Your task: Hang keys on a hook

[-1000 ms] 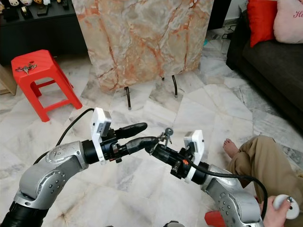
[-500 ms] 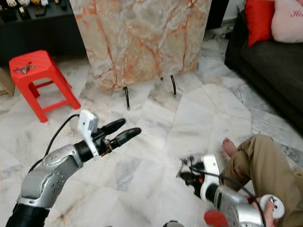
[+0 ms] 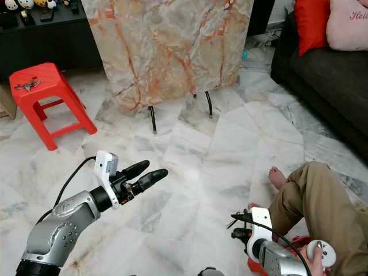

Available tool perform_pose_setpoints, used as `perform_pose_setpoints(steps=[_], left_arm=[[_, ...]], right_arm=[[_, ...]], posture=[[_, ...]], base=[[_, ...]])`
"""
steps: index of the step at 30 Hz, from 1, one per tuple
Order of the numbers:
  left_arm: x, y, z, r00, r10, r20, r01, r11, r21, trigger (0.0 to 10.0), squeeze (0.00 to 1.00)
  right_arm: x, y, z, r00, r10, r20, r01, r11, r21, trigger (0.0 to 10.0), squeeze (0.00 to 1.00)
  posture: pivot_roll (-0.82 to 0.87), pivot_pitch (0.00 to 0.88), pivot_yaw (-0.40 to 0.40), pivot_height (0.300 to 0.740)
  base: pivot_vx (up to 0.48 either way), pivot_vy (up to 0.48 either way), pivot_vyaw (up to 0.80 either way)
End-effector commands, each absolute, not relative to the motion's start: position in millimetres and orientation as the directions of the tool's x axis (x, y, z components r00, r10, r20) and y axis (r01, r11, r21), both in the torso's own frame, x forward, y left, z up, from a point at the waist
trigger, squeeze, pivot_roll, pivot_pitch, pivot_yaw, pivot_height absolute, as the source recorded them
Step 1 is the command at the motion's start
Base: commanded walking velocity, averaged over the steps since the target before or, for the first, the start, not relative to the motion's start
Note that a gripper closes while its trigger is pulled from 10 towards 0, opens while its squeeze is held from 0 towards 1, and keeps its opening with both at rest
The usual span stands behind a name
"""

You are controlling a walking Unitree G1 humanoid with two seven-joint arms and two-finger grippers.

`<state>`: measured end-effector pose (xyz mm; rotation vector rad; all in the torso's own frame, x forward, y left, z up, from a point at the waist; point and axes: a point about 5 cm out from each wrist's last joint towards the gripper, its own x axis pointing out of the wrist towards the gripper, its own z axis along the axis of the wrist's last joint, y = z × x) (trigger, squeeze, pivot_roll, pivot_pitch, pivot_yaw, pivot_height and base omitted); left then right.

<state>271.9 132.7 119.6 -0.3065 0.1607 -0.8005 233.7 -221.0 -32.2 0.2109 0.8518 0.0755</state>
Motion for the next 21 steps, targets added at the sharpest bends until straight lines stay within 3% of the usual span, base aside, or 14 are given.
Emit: perform_pose_setpoints(steps=[1,2,4,9,21], left_arm=[[270,137,111,0.704,-0.709,-0.048,0.655,0.673,-0.343,10.0,0.00],[270,140,98,0.726,-0.682,-0.088,0.620,0.704,-0.347,10.0,0.00],[270,142,92,0.741,-0.662,-0.110,0.596,0.725,-0.345,10.0,0.00],[268,157,59,0.810,-0.541,-0.226,0.460,0.826,-0.327,10.0,0.00],[253,173,7,0.827,-0.403,-0.391,0.296,0.905,-0.305,10.0,0.00]], right_arm=[[233,-226,-34,0.666,0.096,-0.740,0.056,0.982,0.178,0.0,0.00],[241,-229,-28,0.703,0.020,-0.711,0.036,0.997,0.065,0.0,0.00],[247,-228,-23,0.731,0.006,-0.682,0.025,0.999,0.036,0.0,0.00],[266,-219,-4,0.812,0.025,-0.584,0.035,0.995,0.092,0.0,0.00],[284,-212,15,0.846,0.012,-0.533,0.060,0.991,0.116,0.0,0.00]], posture=[[-0.17,0.162,-0.017,0.727],[-0.17,0.161,-0.017,0.727],[-0.17,0.161,-0.016,0.727],[-0.17,0.159,-0.017,0.727],[-0.18,0.151,-0.020,0.727]], base=[[0.000,0.000,0.00],[0.000,0.000,0.00],[0.000,0.000,0.00],[0.000,0.000,0.00],[0.000,0.000,0.00]])
